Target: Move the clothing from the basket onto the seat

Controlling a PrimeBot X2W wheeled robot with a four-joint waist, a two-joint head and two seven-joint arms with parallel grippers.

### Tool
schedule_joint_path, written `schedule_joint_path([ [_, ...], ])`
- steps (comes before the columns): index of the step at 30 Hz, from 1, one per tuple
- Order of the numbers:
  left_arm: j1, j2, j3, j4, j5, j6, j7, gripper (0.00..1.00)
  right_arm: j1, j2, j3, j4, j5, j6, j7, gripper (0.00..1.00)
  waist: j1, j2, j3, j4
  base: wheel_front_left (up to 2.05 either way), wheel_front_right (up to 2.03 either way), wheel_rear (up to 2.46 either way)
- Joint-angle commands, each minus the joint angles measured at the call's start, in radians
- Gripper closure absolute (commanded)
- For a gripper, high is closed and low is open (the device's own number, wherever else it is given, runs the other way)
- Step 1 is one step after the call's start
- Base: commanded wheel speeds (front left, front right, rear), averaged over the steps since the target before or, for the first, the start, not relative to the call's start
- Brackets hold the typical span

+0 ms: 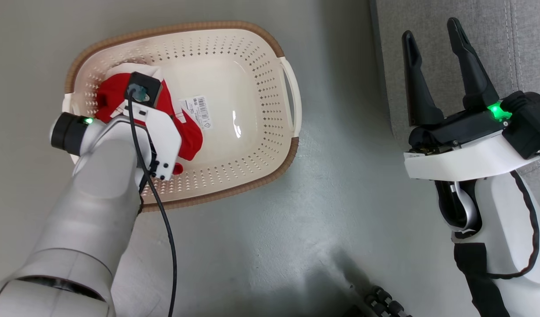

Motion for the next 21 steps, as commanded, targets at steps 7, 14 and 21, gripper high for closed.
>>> schedule_joint_path([
  [7,-0.045,0.057,-0.014,0.001,0.023,0.045,0.133,0.00,0.015,0.014,0.026,-0.028,0.021,0.004,-0.006,0.00,0.0000,0.0000,0.025,-0.029,0.00,0.00,0.00],
  [14,-0.039,0.076,-0.002,0.003,-0.003,0.059,0.190,0.00,0.015,0.023,0.037,-0.033,0.032,0.004,-0.006,0.00,0.0000,0.0000,0.050,-0.051,0.00,0.00,0.00],
  [21,-0.029,0.104,-0.009,0.004,-0.009,0.076,0.223,0.00,0.009,0.028,0.038,-0.045,0.039,0.004,-0.006,0.00,0.0000,0.0000,0.080,-0.067,0.00,0.00,0.00],
])
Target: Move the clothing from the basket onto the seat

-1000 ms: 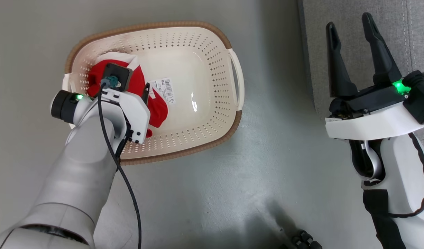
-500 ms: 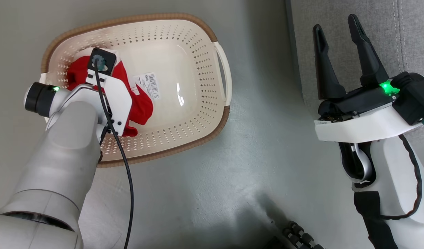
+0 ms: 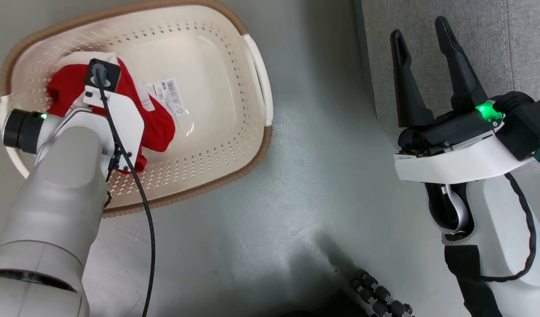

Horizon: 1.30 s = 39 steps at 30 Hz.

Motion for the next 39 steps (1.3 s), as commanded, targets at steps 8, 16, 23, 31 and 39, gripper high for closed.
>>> schedule_joint_path([
  [8,0.028,0.020,-0.002,-0.004,-0.013,0.012,-0.031,0.62,0.009,0.007,0.004,-0.024,0.003,0.004,-0.006,0.00,0.0000,0.0000,0.011,-0.002,0.00,0.00,0.00],
  [16,0.029,0.008,-0.033,-0.004,-0.006,-0.013,-0.096,1.00,0.005,0.008,-0.004,-0.008,0.005,0.004,-0.006,0.00,0.0000,0.0000,-0.020,0.008,0.00,0.00,0.00],
  [23,0.056,-0.016,-0.042,-0.004,-0.021,-0.034,-0.159,1.00,0.016,0.008,-0.019,0.016,-0.001,0.004,-0.006,0.00,0.0000,0.0000,-0.089,0.024,0.00,0.00,0.00],
  [31,0.111,-0.051,-0.044,-0.004,-0.052,-0.065,-0.257,1.00,0.045,-0.003,-0.042,0.049,-0.009,0.004,-0.006,0.00,0.0000,0.0000,-0.213,0.058,0.00,0.00,0.00],
  [39,0.183,-0.082,-0.034,-0.010,-0.105,-0.095,-0.400,1.00,0.091,-0.033,-0.049,0.101,-0.015,0.004,-0.006,0.00,0.0000,0.0000,-0.364,0.104,0.00,0.00,0.00],
])
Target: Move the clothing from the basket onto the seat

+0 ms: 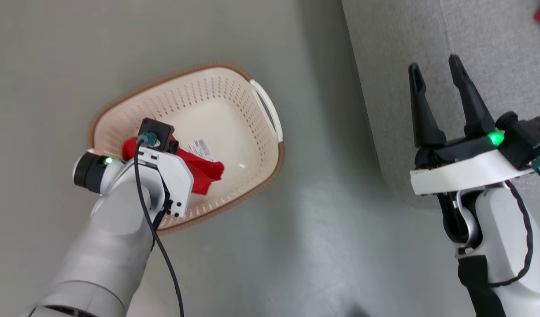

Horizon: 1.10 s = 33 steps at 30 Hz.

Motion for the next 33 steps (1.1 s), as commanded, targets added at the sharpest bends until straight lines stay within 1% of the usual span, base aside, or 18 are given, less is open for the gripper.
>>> schedule_joint_path([
  [1,0.021,0.016,0.021,-0.017,-0.015,-0.008,-0.025,1.00,0.040,-0.011,0.010,-0.012,-0.007,0.004,-0.006,0.00,0.0000,0.0000,-0.071,0.034,0.00,0.00,0.00],
  [5,0.059,0.010,0.018,-0.035,-0.052,-0.024,-0.083,1.00,0.075,-0.026,0.003,0.017,-0.008,0.004,-0.006,0.00,0.0000,0.0000,-0.143,0.058,0.00,0.00,0.00],
  [8,0.100,0.009,-0.008,-0.087,-0.101,-0.040,-0.105,1.00,0.106,-0.039,-0.003,0.035,-0.007,0.004,-0.006,0.00,0.0000,0.0000,-0.194,0.077,0.00,0.00,0.00],
  [12,0.143,0.009,-0.053,-0.163,-0.175,-0.048,-0.125,1.00,0.148,-0.054,-0.015,0.060,-0.009,0.004,-0.006,0.00,0.0000,0.0000,-0.257,0.103,0.00,0.00,0.00],
  [13,0.143,0.009,-0.053,-0.163,-0.175,-0.048,-0.125,1.00,0.148,-0.054,-0.015,0.060,-0.009,0.004,-0.006,0.00,0.0000,0.0000,-0.257,0.103,0.00,0.00,0.00],
  [19,0.180,0.009,-0.105,-0.248,-0.264,-0.043,-0.152,1.00,0.203,-0.059,-0.029,0.088,-0.011,0.004,-0.006,0.00,0.0000,0.0000,-0.344,0.134,0.00,0.00,0.00],
  [25,0.209,0.009,-0.140,-0.325,-0.324,-0.035,-0.164,1.00,0.258,-0.061,-0.035,0.115,-0.013,0.004,-0.006,0.00,0.0000,0.0000,-0.425,0.159,0.00,0.00,0.00],
  [33,0.216,0.009,-0.177,-0.404,-0.351,-0.022,-0.166,1.00,0.341,-0.053,-0.050,0.139,-0.018,0.004,-0.006,0.00,0.0000,0.0000,-0.513,0.193,0.00,0.00,0.00],
])
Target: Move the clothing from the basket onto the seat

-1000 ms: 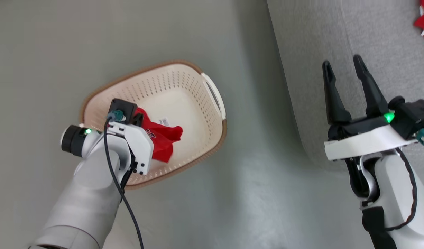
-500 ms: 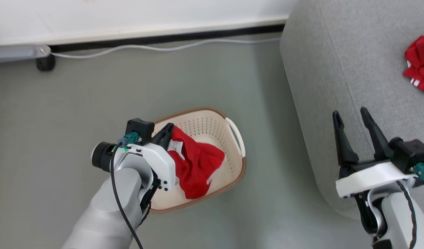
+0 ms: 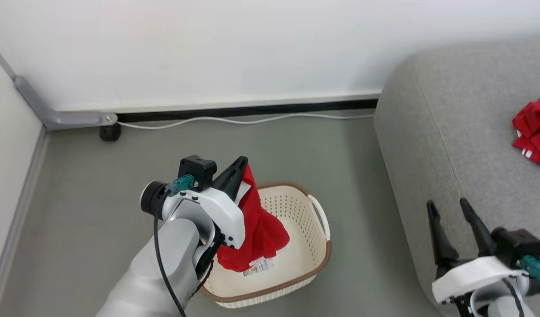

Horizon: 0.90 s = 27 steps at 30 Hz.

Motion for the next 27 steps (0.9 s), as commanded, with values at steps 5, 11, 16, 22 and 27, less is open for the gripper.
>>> schedule_joint_path([
  [5,-0.042,0.021,0.015,-0.062,-0.018,0.012,-0.013,1.00,0.019,0.003,0.019,-0.014,-0.019,0.004,-0.006,0.00,0.0000,0.0000,-0.036,0.023,0.00,0.00,0.00],
  [11,-0.096,0.021,0.013,-0.123,-0.021,0.007,-0.013,1.00,0.018,0.008,0.022,-0.014,-0.021,0.004,-0.006,0.00,0.0000,0.0000,-0.035,0.029,0.00,0.00,0.00],
  [16,-0.146,0.023,-0.001,-0.188,-0.011,0.003,0.004,1.00,0.022,0.012,0.025,-0.010,-0.022,0.004,-0.006,0.00,0.0000,0.0000,-0.039,0.033,0.00,0.00,0.00],
  [22,-0.192,0.036,-0.009,-0.262,-0.005,0.005,0.041,1.00,0.024,0.015,0.030,-0.002,-0.023,0.004,-0.006,0.00,0.0000,0.0000,-0.046,0.032,0.00,0.00,0.00],
  [27,-0.222,0.048,-0.012,-0.307,0.002,0.014,0.067,1.00,0.024,0.015,0.035,-0.001,-0.023,0.004,-0.006,0.00,0.0000,0.0000,-0.046,0.030,0.00,0.00,0.00],
])
